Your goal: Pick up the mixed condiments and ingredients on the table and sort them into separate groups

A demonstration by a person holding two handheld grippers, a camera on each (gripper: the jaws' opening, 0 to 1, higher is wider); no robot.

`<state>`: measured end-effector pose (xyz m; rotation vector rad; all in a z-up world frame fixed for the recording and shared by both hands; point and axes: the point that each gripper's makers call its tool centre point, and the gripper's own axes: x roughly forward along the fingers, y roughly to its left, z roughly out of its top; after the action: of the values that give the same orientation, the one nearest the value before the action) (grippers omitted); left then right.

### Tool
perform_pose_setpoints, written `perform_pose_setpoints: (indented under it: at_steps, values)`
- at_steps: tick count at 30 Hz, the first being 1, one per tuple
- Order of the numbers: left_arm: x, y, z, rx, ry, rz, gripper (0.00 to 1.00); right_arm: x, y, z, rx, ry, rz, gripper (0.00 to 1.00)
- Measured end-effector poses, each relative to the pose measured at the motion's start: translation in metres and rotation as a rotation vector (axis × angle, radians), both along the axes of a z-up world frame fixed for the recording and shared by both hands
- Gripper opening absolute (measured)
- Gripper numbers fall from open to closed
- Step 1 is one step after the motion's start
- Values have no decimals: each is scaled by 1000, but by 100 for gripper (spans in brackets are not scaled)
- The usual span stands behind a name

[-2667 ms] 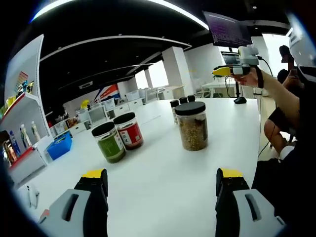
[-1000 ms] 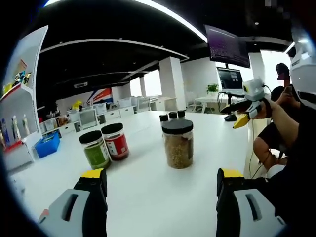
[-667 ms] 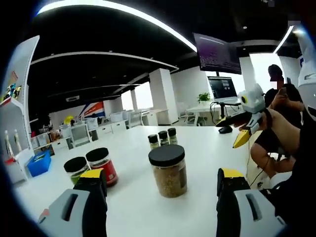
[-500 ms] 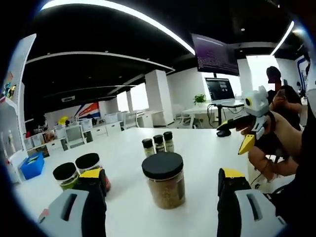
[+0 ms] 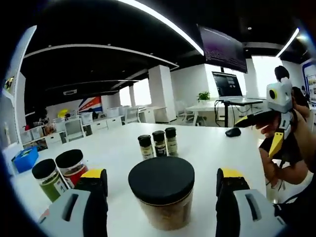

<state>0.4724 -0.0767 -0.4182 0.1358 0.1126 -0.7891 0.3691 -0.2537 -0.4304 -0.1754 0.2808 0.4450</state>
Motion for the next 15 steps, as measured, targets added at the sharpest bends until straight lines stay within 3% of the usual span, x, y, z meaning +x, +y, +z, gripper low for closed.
perform_pose_setpoints:
  at_steps: [4,7,15]
  values:
    - [4,-3,-3,-81,47,8,79,2,-4,-4,-9,8,-18,95]
    - [5,-3,-6,-83,58,13,80,1,-1,-5,-32,7,-15,95]
    - [6,-4,-9,-70,71,17,67,0,7,-4,-26,3,9,95]
